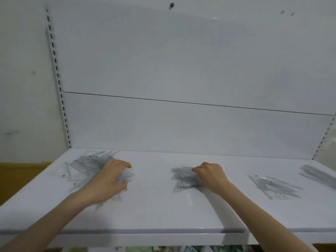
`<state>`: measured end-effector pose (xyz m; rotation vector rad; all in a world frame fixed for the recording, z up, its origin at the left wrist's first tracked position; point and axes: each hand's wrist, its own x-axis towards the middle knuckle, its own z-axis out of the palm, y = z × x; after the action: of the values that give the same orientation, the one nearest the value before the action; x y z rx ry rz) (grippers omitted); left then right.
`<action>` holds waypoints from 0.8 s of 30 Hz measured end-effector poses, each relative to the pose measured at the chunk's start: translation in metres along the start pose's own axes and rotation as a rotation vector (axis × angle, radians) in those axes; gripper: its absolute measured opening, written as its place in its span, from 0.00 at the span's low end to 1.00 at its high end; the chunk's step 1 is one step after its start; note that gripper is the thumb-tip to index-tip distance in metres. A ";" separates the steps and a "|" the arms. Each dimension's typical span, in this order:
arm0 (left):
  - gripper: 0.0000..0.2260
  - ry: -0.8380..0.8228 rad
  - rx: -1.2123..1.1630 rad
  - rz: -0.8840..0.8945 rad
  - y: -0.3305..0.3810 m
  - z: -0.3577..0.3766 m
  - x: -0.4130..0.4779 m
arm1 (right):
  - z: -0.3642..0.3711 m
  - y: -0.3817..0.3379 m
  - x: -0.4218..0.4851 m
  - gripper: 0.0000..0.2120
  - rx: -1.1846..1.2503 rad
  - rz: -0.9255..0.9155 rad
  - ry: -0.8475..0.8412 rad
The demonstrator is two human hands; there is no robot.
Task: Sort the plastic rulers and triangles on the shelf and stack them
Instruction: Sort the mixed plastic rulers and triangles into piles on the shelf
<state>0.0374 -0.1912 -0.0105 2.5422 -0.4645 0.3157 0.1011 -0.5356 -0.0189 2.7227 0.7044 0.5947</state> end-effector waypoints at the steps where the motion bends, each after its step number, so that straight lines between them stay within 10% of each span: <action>1: 0.24 0.011 0.017 -0.011 -0.009 -0.010 -0.008 | 0.003 0.002 0.005 0.14 -0.032 -0.038 -0.067; 12: 0.11 0.254 0.091 -0.390 -0.094 -0.072 -0.080 | -0.025 -0.078 0.083 0.13 0.211 -0.215 0.279; 17: 0.15 0.202 0.061 -0.352 -0.095 -0.067 -0.080 | -0.056 -0.163 0.106 0.34 0.519 -0.365 -0.175; 24: 0.27 -0.021 0.094 -0.369 -0.087 -0.052 -0.053 | -0.038 -0.180 0.107 0.16 0.490 -0.523 -0.009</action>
<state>0.0159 -0.0803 -0.0238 2.6577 0.0179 0.1759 0.0972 -0.3233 -0.0142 2.7526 1.6712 0.3093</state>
